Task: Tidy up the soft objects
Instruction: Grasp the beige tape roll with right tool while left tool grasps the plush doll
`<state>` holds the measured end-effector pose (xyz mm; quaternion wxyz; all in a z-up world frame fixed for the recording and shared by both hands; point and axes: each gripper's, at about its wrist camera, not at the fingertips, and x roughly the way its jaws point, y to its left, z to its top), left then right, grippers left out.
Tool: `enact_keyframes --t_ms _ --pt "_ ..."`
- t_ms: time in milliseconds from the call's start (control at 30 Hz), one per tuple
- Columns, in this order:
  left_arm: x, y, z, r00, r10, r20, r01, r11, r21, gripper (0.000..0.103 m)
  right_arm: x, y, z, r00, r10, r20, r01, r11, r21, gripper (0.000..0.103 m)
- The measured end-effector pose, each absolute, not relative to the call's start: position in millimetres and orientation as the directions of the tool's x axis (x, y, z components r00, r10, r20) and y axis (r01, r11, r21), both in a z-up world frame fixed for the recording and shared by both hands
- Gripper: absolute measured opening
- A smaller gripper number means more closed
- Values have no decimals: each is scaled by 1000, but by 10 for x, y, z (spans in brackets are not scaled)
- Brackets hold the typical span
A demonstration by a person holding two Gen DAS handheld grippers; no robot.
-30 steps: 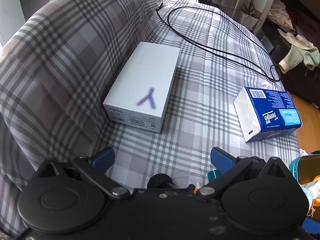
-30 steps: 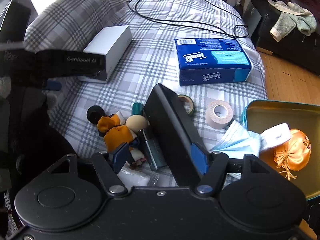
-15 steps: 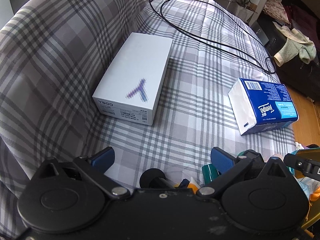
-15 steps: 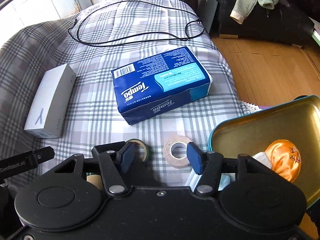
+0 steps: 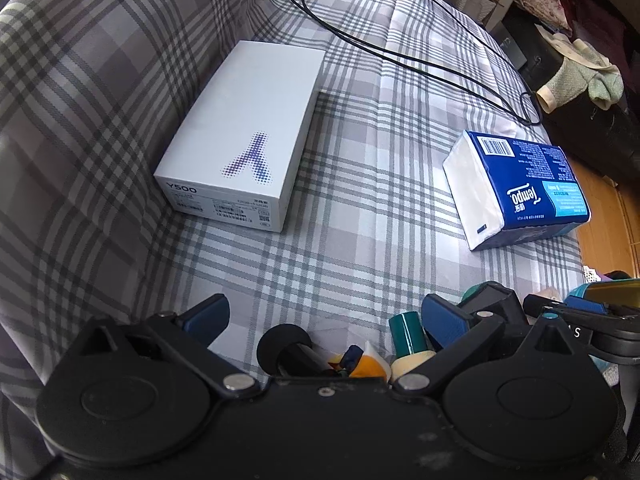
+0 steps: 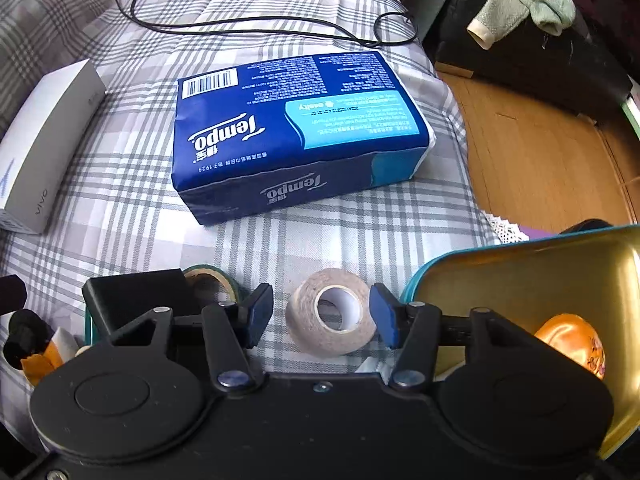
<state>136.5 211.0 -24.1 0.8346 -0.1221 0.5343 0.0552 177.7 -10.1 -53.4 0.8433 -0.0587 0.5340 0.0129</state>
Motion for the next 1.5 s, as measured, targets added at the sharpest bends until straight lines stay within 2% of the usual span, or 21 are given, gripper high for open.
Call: enact_keyframes --t_ms 233,267,367,467,700,867,1000,1133,1233,1333,1500 --pt "1379 2133 -292 399 -81 -913 -227 956 -184 102 1786 -122 -594 442 -79 -894 -88 987 -131 52" --pt "1383 2134 -296 396 -83 -914 -228 956 -185 102 1783 -127 -601 445 -85 -891 -89 986 -139 48" --pt "1396 2140 -314 386 -95 -918 -228 954 -194 102 1777 -146 -594 470 -85 -879 -104 983 -150 44" --pt "1415 2155 -352 360 -113 -926 -231 951 -206 102 1760 -182 -540 493 -74 -867 -90 987 -135 31" --pt "1429 2025 -428 288 -164 -943 -141 967 -211 102 1743 -247 -352 515 13 -857 -62 998 -21 31" --pt "1365 1720 -456 252 -125 -960 34 992 -120 102 1697 -229 -211 531 61 -845 -76 997 24 31" --pt "1261 1520 -459 222 -147 -964 189 976 -105 102 1652 -243 -76 540 96 -836 -87 995 58 31" --pt "1215 1448 -477 213 -130 -968 242 967 -76 102 1592 -279 27 549 127 -826 -91 992 92 31" --pt "1217 1461 -454 197 -172 -965 259 959 -118 102 1564 -310 78 557 138 -819 -90 990 105 31" --pt "1220 1388 -515 172 -127 -977 293 953 -72 101 1554 -320 109 554 139 -821 -87 990 109 31" --pt "1202 1214 -625 138 -18 -990 349 937 32 94 1539 -291 213 550 142 -823 -81 990 116 31"
